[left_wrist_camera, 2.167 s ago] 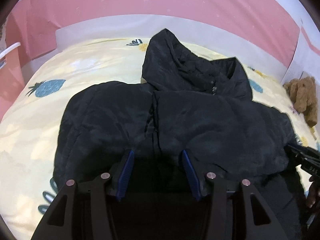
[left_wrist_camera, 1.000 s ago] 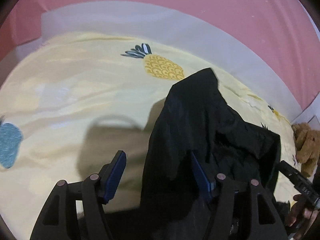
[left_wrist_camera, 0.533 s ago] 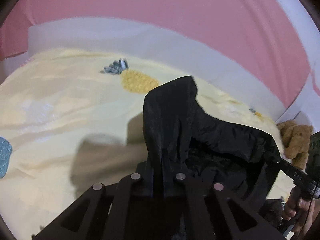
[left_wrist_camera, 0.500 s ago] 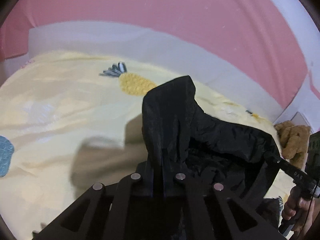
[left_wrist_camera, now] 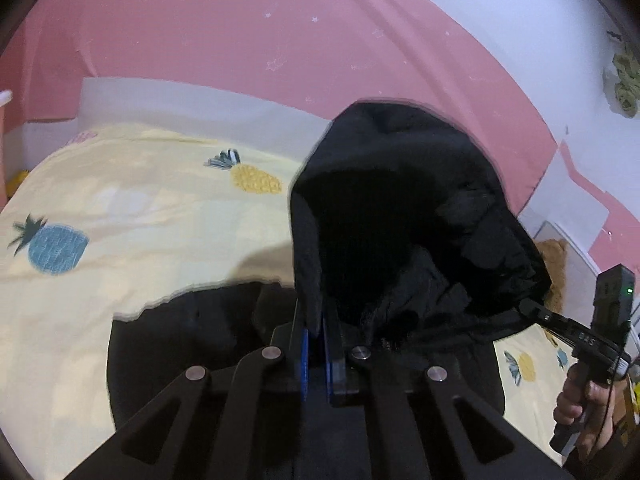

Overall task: Fold large clothes
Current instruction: 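Grasp the jacket hem with both tools and lift it toward the collar, then lay the hem over the collar and open both tools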

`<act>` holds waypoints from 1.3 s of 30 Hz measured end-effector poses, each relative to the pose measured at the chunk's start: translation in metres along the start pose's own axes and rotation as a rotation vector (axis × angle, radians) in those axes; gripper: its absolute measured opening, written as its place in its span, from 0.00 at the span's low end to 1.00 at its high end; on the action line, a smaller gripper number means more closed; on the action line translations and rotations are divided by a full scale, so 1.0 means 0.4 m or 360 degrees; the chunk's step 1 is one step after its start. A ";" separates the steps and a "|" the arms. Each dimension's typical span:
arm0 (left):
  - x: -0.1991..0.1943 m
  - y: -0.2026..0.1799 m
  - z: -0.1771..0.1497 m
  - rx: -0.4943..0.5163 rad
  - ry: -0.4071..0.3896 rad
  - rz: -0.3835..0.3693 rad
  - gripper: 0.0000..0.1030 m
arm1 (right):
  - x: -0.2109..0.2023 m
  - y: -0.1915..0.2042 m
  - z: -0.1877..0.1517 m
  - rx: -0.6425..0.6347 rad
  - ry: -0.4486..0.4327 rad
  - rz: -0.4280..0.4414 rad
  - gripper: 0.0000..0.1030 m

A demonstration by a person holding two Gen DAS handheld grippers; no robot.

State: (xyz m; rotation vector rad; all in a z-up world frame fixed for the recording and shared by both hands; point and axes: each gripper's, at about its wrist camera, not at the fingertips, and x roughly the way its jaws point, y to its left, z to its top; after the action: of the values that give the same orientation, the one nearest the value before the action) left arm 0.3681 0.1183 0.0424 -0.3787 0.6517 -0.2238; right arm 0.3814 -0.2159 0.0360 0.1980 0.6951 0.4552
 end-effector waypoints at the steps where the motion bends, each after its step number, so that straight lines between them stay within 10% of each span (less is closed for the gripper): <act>1: -0.011 0.003 -0.022 0.0001 0.0006 0.0004 0.05 | -0.004 -0.003 -0.014 0.0008 0.0013 -0.0003 0.09; 15: -0.066 0.119 -0.242 -0.0169 0.0243 0.0232 0.07 | -0.009 -0.070 -0.242 0.0106 0.0304 -0.0015 0.13; 22: -0.161 0.139 -0.275 -0.0208 0.0205 0.0298 0.10 | -0.062 -0.069 -0.258 0.0194 0.0266 0.0064 0.43; 29: -0.142 -0.016 -0.220 -0.0041 0.0113 0.0097 0.46 | 0.071 -0.021 -0.258 0.0413 0.0396 0.0256 0.47; 32: -0.090 -0.041 -0.230 -0.0021 0.0186 0.0089 0.46 | 0.090 0.002 -0.276 0.0418 0.0388 0.0307 0.04; 39: -0.108 -0.051 -0.263 0.0091 0.0097 0.0125 0.46 | 0.118 0.011 -0.387 0.0398 0.0455 0.0224 0.03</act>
State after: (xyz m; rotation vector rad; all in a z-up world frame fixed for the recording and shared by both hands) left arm 0.2672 0.0850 -0.0025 -0.2915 0.7174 -0.1795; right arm 0.3103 -0.1860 -0.1061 0.4252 1.0236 0.5365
